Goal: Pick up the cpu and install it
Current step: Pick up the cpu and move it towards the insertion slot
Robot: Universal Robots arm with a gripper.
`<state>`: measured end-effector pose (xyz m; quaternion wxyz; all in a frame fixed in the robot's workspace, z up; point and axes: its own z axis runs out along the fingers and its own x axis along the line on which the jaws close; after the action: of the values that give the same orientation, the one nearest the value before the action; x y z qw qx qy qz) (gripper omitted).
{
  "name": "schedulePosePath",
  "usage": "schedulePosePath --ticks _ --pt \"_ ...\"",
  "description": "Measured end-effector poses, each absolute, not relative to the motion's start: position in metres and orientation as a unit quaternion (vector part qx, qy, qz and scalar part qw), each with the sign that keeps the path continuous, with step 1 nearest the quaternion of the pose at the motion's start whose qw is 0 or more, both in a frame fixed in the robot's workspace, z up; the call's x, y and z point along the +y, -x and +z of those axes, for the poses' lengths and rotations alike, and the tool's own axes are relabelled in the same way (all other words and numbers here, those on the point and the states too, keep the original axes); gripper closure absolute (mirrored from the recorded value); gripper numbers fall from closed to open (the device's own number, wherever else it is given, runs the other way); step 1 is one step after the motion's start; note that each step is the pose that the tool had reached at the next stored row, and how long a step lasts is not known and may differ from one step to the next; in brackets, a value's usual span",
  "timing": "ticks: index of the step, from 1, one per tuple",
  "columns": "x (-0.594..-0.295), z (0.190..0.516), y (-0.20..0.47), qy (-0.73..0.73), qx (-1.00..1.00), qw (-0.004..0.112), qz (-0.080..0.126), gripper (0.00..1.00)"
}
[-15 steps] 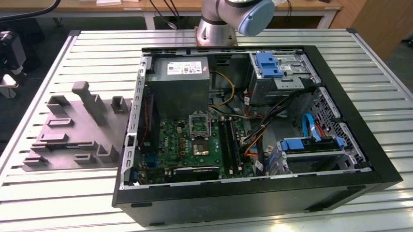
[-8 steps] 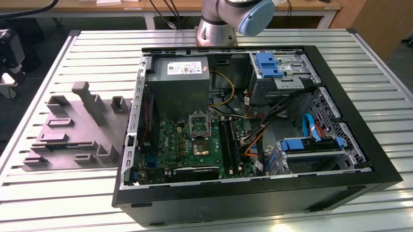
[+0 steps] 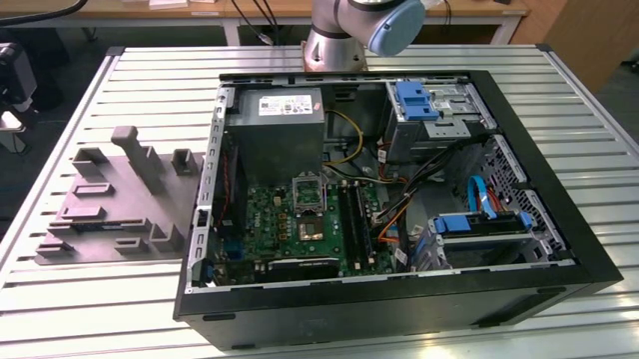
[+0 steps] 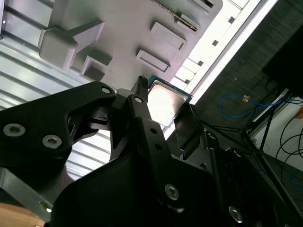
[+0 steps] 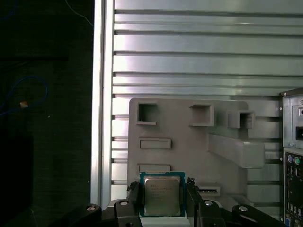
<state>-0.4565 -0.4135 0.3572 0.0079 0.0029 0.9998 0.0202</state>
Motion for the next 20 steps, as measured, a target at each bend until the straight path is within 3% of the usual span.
schedulePosePath --ticks 20 --pt "-0.4135 0.3643 0.4565 -0.003 1.0 0.008 0.02 0.53"
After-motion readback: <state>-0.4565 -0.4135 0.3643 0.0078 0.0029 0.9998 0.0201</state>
